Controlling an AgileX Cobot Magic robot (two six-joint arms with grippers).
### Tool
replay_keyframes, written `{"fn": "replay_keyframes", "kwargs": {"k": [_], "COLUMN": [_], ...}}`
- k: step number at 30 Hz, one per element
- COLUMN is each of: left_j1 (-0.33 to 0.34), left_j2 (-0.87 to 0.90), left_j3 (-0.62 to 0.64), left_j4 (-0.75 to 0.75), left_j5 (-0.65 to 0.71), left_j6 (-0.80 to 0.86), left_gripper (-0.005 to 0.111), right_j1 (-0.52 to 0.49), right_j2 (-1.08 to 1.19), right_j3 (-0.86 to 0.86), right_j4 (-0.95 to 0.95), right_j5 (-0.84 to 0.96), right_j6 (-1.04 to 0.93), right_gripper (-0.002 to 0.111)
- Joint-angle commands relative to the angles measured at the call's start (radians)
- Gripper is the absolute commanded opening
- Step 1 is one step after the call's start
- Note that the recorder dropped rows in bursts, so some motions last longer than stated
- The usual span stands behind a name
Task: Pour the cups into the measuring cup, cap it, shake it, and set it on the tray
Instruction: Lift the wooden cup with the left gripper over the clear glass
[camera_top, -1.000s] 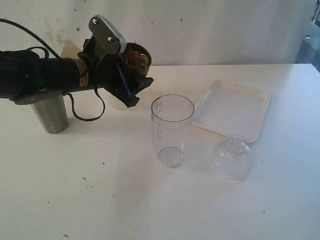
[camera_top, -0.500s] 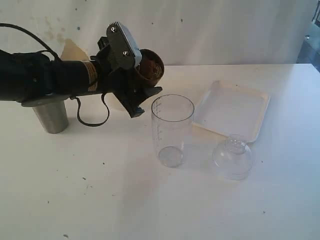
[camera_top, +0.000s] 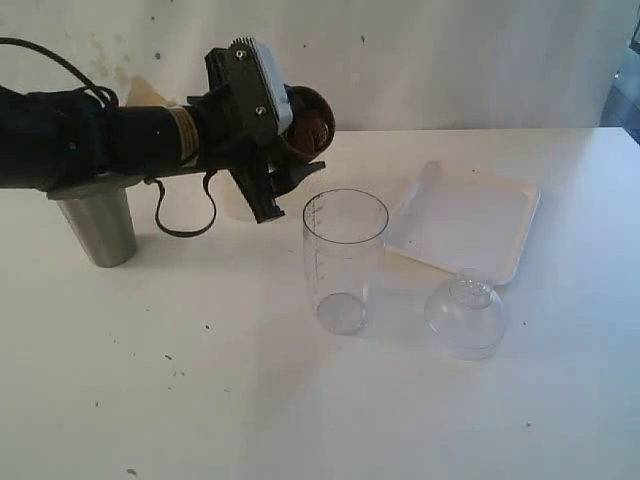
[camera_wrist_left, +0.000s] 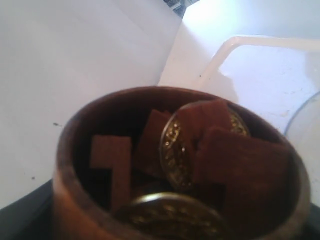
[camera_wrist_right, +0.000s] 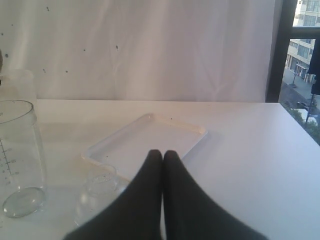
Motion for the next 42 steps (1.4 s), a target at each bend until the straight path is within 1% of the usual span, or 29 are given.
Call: {"fn": "replay_keyframes", "kwargs": {"k": [1, 8, 18, 31, 36, 42], "left_j1": [-0.004, -0.011, -0.044, -0.044, -0.044, -0.044], "left_j2": [-0.001, 0.026, 0.033, 0.033, 0.033, 0.033], "left_j3": [-0.054, -0.069, -0.069, -0.069, -0.069, -0.069], "left_j4": [-0.005, 0.005, 0.01, 0.01, 0.01, 0.01], "left_j5": [0.014, 0.017, 0.032, 0.026, 0.022, 0.017], "left_j6": [0.0, 0.014, 0.15, 0.311, 0.397, 0.451], "left_gripper": [0.0, 0.0, 0.0, 0.0, 0.0, 0.0], "right_j1": [-0.004, -0.004, -0.004, -0.004, -0.004, -0.004], "right_j2": [-0.004, -0.004, -0.004, -0.004, -0.004, -0.004], "right_j3": [0.002, 0.002, 0.002, 0.002, 0.002, 0.002], "right_j4": [0.0, 0.0, 0.0, 0.0, 0.0, 0.0], "right_j5": [0.0, 0.0, 0.0, 0.0, 0.0, 0.0], "right_j6": [0.005, 0.005, 0.005, 0.005, 0.005, 0.005], "right_gripper": [0.0, 0.0, 0.0, 0.0, 0.0, 0.0]}}
